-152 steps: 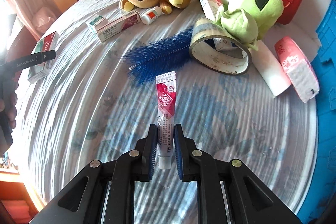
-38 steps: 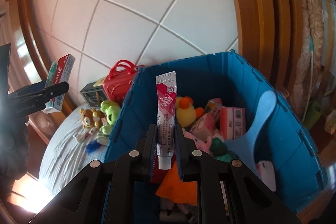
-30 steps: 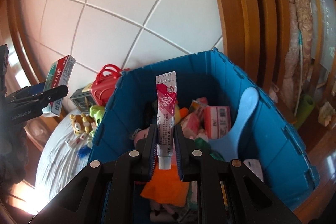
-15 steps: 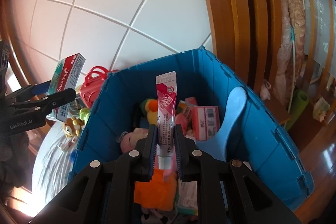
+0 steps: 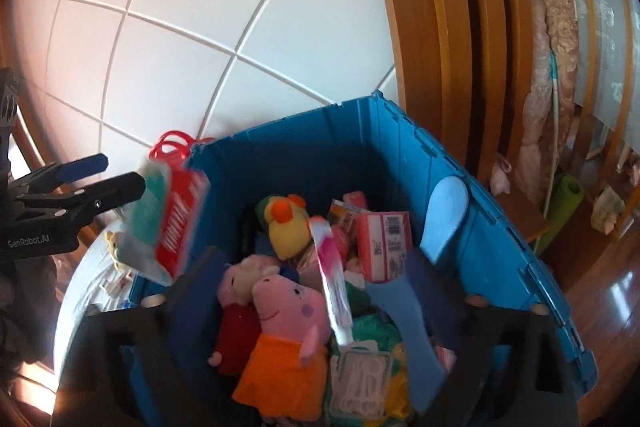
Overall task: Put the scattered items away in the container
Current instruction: 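Open both tools to drop the Tylenol box and ointment tube into the crate, then move both open tools back over the remaining items on the bed, then grasp the clear tape roll with the left tool while the right tool grasps the pink tissue pack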
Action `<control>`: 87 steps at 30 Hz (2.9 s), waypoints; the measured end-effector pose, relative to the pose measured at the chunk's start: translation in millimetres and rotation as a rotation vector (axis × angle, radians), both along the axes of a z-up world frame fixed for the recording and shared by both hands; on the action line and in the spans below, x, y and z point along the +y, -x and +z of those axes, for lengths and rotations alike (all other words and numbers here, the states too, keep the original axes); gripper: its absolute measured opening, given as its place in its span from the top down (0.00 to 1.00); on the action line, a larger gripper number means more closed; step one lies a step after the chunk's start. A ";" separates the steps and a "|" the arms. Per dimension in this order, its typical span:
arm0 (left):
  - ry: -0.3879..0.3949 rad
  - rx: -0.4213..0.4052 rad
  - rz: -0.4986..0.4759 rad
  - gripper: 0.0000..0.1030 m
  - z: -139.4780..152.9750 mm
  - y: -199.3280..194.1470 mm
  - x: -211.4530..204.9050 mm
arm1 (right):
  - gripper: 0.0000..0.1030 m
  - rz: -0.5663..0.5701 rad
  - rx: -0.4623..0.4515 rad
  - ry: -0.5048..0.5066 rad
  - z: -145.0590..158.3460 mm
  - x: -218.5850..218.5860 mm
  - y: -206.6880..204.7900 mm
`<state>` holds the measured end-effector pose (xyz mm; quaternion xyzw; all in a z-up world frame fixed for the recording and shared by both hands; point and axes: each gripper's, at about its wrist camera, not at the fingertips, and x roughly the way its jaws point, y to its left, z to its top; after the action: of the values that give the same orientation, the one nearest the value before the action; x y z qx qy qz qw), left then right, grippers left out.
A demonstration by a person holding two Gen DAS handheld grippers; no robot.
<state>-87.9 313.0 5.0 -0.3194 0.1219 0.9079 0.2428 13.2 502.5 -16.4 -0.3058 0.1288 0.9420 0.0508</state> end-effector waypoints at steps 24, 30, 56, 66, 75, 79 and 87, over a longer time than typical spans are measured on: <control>-0.011 -0.069 0.130 0.03 -25.6 -12.1 -73.3 | 0.01 0.094 -0.022 -0.016 4.4 -44.5 11.9; -0.027 -0.081 0.181 0.03 -31.7 -19.0 -108.6 | 0.01 0.137 -0.024 -0.034 7.9 -73.2 15.6; 0.003 -0.201 0.394 0.03 -103.9 -11.1 -332.8 | 0.01 0.339 -0.089 -0.084 -25.9 -281.1 76.1; 0.018 -0.255 0.393 0.03 -174.9 33.8 -384.4 | 0.01 0.317 -0.222 -0.105 -109.2 -344.5 140.7; 0.085 -0.278 0.304 0.03 -274.7 107.5 -386.9 | 0.01 0.184 -0.372 -0.099 -222.3 -350.5 214.9; 0.174 -0.288 0.217 0.03 -323.5 135.0 -383.5 | 0.01 0.149 -0.418 -0.107 -264.1 -347.8 241.5; 0.209 -0.277 0.089 0.03 -368.8 160.7 -373.4 | 0.01 0.118 -0.451 -0.123 -301.7 -343.4 270.3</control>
<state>-248.6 -60.4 -363.8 -0.4699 0.1665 0.8475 0.1822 -257.1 159.0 -318.1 -0.5119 0.0384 0.8572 0.0418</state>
